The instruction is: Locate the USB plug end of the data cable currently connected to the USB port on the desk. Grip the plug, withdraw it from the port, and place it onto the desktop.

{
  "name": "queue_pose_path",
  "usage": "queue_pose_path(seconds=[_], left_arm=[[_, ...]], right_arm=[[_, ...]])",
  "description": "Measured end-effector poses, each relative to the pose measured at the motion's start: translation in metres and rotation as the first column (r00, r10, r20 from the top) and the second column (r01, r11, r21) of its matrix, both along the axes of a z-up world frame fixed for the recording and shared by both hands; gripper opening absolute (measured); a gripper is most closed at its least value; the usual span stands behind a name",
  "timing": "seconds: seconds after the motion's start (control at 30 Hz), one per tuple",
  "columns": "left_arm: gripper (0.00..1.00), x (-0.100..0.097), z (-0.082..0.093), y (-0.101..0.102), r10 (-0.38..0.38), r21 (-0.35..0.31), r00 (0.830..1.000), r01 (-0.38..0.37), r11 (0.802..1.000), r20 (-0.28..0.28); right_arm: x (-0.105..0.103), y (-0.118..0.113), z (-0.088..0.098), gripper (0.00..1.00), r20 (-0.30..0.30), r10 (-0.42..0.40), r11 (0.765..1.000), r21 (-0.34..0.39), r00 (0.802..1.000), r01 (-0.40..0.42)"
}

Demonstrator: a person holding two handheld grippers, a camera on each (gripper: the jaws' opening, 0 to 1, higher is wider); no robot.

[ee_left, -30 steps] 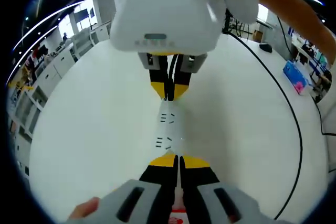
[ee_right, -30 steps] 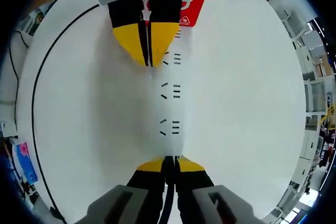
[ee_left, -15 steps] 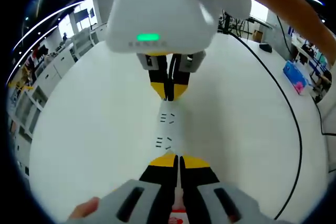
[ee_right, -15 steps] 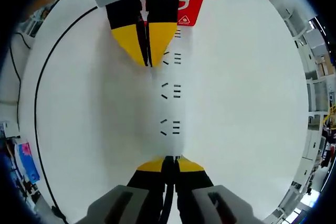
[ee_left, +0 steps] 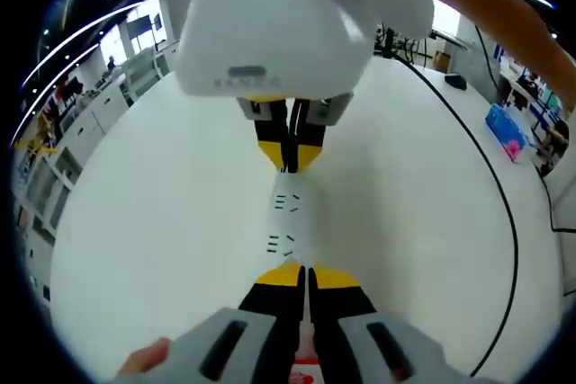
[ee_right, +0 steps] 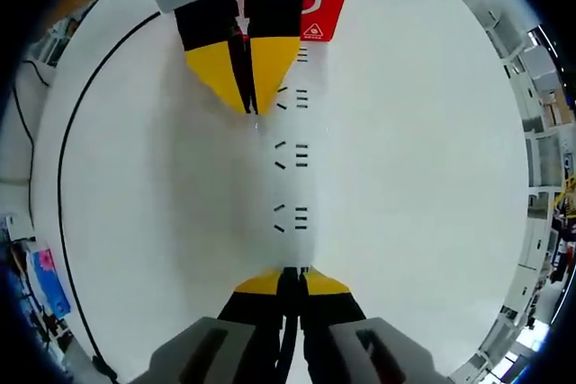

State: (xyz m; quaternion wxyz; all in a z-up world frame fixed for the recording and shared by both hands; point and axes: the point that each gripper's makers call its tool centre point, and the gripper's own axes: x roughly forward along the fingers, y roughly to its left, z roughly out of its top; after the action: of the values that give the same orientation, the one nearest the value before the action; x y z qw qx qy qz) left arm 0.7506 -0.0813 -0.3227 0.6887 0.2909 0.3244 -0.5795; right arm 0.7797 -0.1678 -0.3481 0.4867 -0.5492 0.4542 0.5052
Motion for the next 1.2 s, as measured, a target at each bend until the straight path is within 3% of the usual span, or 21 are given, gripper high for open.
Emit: queue_pose_path(seconds=[1.2], left_arm=[[0.03,-0.0007,-0.0001,-0.0001,0.001,-0.001,1.0,-0.001,1.0,0.0]], right_arm=[[-0.0013,0.0016,0.0022,0.09,-0.005,0.091,0.996,-0.013,0.996,-0.091]])
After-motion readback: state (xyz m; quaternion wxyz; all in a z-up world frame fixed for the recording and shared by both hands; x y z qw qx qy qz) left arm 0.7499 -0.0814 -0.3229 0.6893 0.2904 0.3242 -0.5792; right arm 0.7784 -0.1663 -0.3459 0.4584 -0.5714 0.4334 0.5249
